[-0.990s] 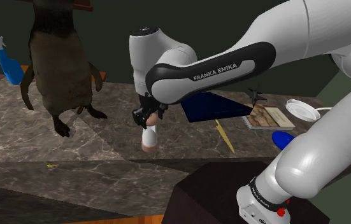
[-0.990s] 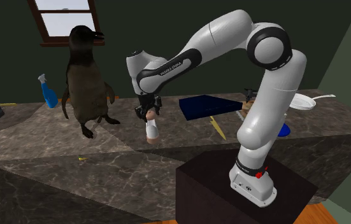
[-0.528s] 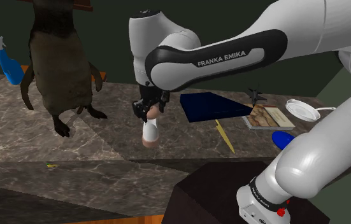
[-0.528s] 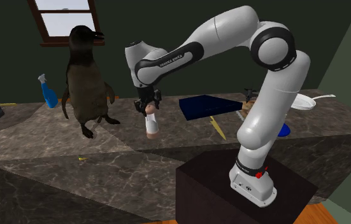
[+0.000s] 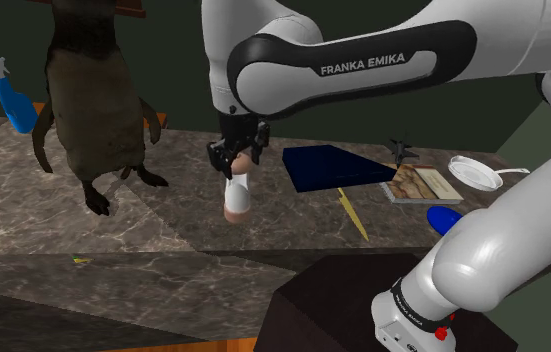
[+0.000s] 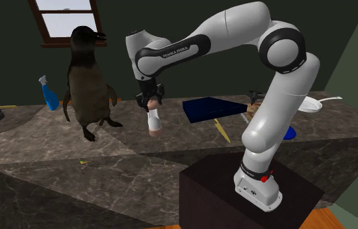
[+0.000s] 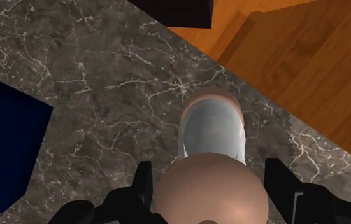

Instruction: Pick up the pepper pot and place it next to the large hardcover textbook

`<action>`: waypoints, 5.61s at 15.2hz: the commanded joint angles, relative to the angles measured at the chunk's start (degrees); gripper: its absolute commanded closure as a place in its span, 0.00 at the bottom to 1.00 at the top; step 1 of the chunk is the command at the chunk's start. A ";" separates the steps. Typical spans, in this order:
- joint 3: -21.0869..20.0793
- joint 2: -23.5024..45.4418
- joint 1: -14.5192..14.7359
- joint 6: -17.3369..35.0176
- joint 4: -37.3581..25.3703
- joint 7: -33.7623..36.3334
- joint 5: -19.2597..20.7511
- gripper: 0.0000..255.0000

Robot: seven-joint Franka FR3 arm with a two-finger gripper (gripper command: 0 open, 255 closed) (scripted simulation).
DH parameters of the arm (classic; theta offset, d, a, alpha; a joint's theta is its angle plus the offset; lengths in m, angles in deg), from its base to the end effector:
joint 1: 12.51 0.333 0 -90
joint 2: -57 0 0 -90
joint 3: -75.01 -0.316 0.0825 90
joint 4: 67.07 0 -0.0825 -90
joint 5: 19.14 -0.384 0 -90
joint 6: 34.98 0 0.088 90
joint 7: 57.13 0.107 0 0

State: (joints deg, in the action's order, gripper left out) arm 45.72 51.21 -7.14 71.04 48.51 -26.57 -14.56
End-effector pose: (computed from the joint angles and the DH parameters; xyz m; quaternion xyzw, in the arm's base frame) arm 0.4296 0.2971 0.4844 0.9962 0.0461 0.0003 0.0740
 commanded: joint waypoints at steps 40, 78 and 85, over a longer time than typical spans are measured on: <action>7.57 -6.31 -4.98 -19.47 -15.03 -14.44 -0.98 1.00; 38.51 9.54 -25.13 1.68 -15.96 -62.94 2.37 1.00; 41.43 20.92 -30.06 1.76 -27.95 -71.20 -0.97 1.00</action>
State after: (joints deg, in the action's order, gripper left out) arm 86.74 69.66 -36.27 73.28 23.68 -96.26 -14.78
